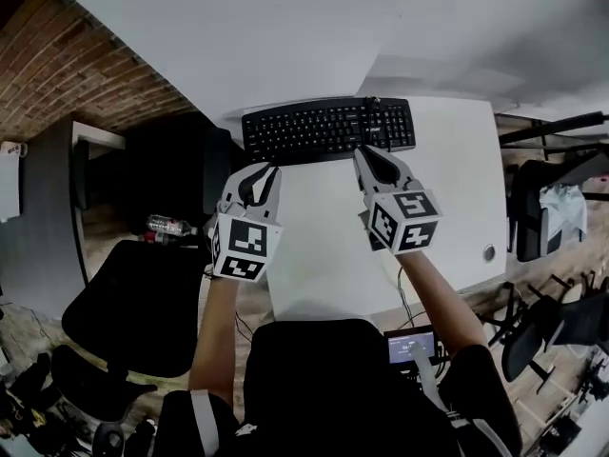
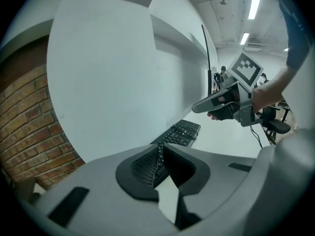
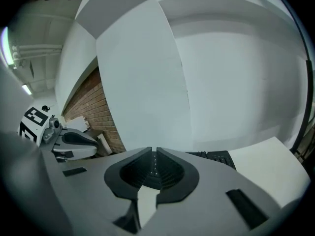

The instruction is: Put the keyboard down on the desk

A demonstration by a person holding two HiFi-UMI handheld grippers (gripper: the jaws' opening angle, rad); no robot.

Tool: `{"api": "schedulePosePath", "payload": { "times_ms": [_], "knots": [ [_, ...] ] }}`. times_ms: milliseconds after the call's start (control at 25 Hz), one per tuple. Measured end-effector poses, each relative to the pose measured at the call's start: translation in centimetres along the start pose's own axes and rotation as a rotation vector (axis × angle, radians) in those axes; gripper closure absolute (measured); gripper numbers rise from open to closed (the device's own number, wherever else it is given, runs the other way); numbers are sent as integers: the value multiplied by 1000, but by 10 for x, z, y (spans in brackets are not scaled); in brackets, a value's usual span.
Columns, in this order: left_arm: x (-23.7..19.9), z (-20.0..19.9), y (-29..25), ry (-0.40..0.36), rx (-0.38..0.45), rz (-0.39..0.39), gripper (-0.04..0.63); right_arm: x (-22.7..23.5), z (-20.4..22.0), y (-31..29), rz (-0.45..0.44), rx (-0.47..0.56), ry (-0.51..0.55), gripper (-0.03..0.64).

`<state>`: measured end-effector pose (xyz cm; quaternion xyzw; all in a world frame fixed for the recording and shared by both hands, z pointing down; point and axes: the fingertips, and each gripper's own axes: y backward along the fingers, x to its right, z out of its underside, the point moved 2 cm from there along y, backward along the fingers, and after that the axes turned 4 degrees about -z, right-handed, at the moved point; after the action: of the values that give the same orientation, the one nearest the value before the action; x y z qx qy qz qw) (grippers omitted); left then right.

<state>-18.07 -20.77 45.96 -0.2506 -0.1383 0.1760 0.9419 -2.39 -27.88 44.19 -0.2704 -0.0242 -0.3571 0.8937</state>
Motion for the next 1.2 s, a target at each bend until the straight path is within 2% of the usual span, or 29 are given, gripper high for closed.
{"api": "schedulePosePath", "payload": {
  "times_ms": [160,320,760,1080,1200],
  "knots": [
    [1,-21,23,26,52,-38,566,-19,-22,12,-28,49,39,560],
    [-3,-50,48,2,118,-73,572,-40,-43,25,-54,95,91,562],
    [-1,-90,111,3,231,-173,580,-80,-85,63,-113,213,153,568],
    [6,-114,151,84,322,-257,581,-101,-113,93,-150,296,175,571],
    [9,-122,160,86,338,-275,581,-107,-120,103,-167,317,187,572]
  ]
}}
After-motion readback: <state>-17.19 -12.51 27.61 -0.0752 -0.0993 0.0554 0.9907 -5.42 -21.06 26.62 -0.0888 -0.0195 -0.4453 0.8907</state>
